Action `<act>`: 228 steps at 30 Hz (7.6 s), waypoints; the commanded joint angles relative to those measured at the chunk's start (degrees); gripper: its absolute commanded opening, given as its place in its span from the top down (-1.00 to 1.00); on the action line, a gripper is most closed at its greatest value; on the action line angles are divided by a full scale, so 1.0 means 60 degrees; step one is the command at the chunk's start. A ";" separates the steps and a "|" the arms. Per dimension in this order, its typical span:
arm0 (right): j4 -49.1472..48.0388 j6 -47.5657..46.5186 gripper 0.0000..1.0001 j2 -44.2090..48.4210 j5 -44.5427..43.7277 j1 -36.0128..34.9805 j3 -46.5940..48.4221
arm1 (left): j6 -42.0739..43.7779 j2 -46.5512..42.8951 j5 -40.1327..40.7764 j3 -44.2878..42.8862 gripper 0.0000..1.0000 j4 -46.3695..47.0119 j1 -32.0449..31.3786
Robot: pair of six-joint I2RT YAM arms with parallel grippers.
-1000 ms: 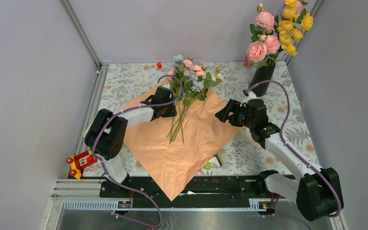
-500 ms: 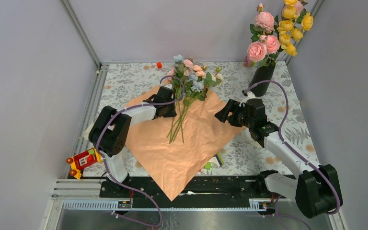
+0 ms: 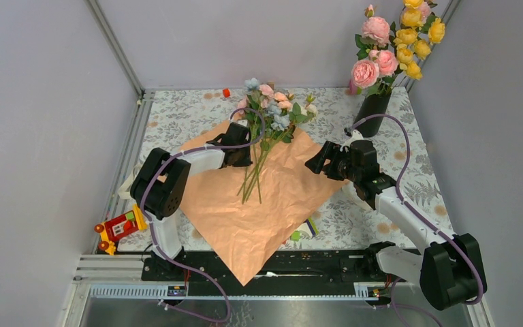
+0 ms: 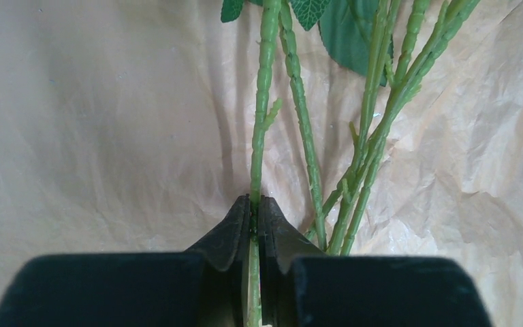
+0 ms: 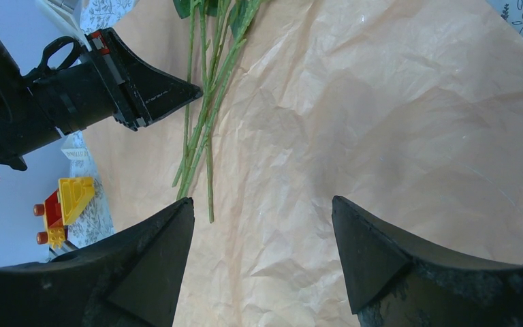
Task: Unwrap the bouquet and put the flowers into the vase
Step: Pick up the fake flower from the wrapping paper, then insert the fake flower into the vase.
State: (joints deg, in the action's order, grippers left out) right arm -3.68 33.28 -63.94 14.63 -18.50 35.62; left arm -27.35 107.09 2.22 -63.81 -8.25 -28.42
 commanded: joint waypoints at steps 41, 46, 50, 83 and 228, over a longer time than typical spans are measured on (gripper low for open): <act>-0.4059 0.2703 -0.89 0.0598 0.2393 -0.0929 0.2172 | -0.3143 -1.0249 -0.3920 0.5217 1.00 0.6265 -0.0257; -0.4191 0.2732 -0.89 0.0001 0.1995 -0.1946 0.3248 | -0.3556 -1.0292 -0.4055 0.5376 1.00 0.6884 -0.0680; -0.4063 0.2527 -0.89 -0.0541 0.1839 -0.2573 0.3973 | -0.3514 -1.0272 -0.4023 0.5376 1.00 0.7107 -0.0943; -0.2842 0.1384 0.34 -0.2337 0.0886 -0.2810 0.6558 | -0.2478 -1.0127 -0.4046 0.5102 1.00 0.6061 -0.1367; -0.4808 -0.5076 0.82 -0.4484 -0.1175 0.4475 0.5136 | 0.1970 -0.9394 -0.1570 0.2121 -0.97 -0.1763 0.4957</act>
State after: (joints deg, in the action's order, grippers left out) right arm -33.85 3.29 -90.19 5.96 9.04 67.20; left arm -14.76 51.51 -5.80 -50.98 -22.50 1.04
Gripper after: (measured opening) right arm 0.088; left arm 0.985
